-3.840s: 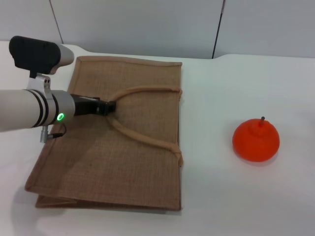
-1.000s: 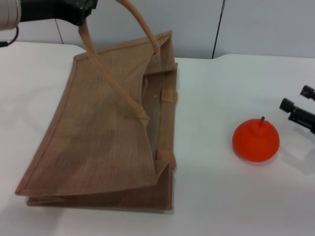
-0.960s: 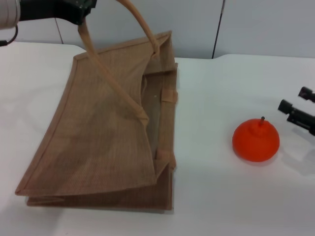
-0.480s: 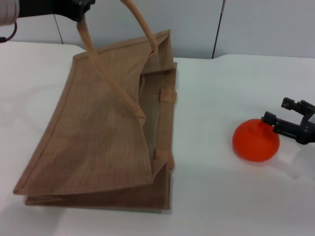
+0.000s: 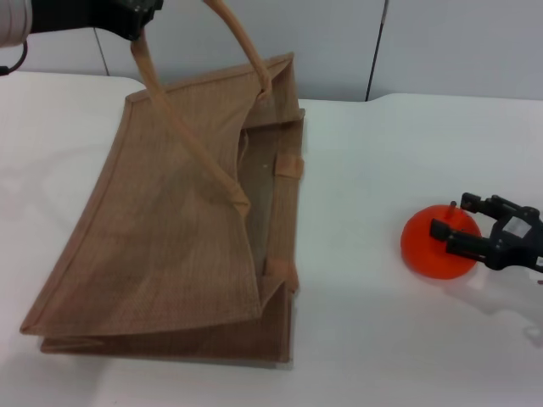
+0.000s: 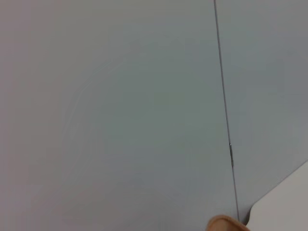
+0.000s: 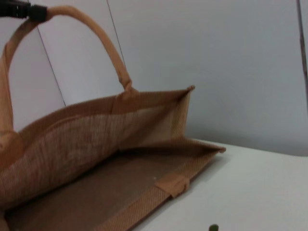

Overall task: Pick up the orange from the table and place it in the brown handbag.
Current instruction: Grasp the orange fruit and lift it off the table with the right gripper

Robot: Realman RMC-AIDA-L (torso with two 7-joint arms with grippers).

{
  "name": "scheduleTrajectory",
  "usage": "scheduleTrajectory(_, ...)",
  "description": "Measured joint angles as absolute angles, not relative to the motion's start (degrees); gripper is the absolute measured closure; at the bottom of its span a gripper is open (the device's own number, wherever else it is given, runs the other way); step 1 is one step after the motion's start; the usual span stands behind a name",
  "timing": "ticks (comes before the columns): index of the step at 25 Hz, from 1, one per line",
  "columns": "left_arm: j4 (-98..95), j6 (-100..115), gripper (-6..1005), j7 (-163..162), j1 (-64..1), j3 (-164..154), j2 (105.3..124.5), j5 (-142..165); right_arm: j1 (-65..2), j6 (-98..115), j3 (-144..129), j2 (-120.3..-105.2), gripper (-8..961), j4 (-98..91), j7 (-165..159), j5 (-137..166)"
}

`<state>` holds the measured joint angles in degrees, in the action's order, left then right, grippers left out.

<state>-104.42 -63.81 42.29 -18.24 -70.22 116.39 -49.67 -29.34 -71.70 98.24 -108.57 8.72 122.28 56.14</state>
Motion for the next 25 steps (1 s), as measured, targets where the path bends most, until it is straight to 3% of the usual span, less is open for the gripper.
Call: scheduleTrajectory(25,-103.99,-63.27,872,42.45,-18.11,-70.67,116.55,-48.66,-30.35,-64.77,98.25,-110.42,67,9.21,121.18,58.77)
